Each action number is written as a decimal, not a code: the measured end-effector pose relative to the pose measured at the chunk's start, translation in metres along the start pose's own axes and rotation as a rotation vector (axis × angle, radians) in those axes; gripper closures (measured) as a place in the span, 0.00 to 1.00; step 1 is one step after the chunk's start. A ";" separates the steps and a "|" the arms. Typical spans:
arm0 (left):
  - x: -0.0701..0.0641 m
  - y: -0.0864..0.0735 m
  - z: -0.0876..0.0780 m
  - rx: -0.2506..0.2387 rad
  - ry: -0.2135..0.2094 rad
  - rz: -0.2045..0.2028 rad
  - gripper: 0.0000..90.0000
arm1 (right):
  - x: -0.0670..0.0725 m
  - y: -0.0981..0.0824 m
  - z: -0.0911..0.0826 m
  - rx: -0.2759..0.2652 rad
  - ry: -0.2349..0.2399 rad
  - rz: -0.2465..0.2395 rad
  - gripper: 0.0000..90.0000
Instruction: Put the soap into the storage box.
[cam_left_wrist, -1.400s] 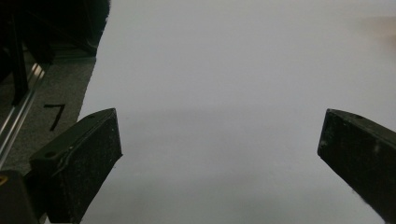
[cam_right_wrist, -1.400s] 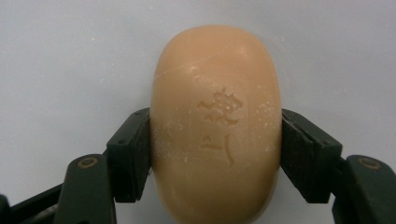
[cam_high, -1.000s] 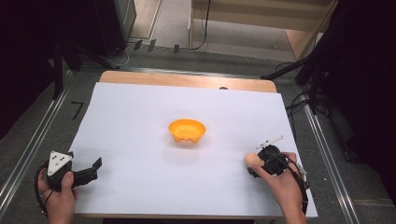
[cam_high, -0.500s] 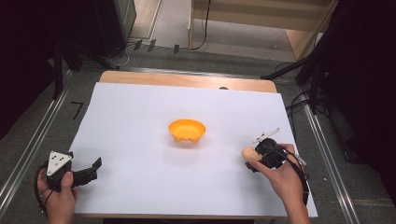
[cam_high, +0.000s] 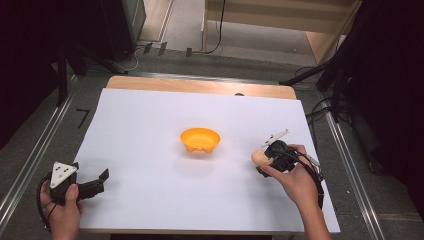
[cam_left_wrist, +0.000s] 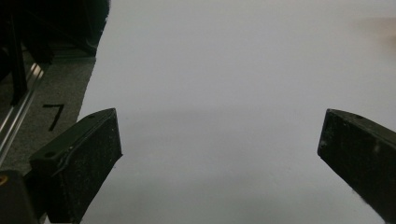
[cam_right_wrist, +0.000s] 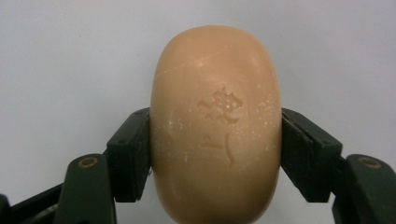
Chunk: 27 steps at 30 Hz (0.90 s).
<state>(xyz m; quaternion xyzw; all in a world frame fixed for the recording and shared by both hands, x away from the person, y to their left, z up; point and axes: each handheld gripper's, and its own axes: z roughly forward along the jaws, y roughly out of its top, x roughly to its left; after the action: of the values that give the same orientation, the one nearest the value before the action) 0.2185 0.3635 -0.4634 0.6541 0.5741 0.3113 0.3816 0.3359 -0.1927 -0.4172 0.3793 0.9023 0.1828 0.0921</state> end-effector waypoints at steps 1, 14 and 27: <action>0.000 0.000 0.000 -0.002 0.000 -0.003 0.00 | 0.000 0.002 0.000 -0.004 -0.003 -0.005 0.37; -0.001 0.000 0.001 0.008 0.002 0.008 0.00 | -0.006 0.021 0.000 -0.003 0.005 -0.074 0.37; -0.001 0.001 0.001 0.012 0.001 0.008 0.00 | -0.006 0.041 0.004 -0.020 0.032 -0.129 0.37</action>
<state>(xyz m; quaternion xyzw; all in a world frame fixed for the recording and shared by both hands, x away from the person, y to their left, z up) 0.2197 0.3627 -0.4635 0.6584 0.5738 0.3096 0.3759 0.3680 -0.1692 -0.4043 0.3164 0.9244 0.1918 0.0930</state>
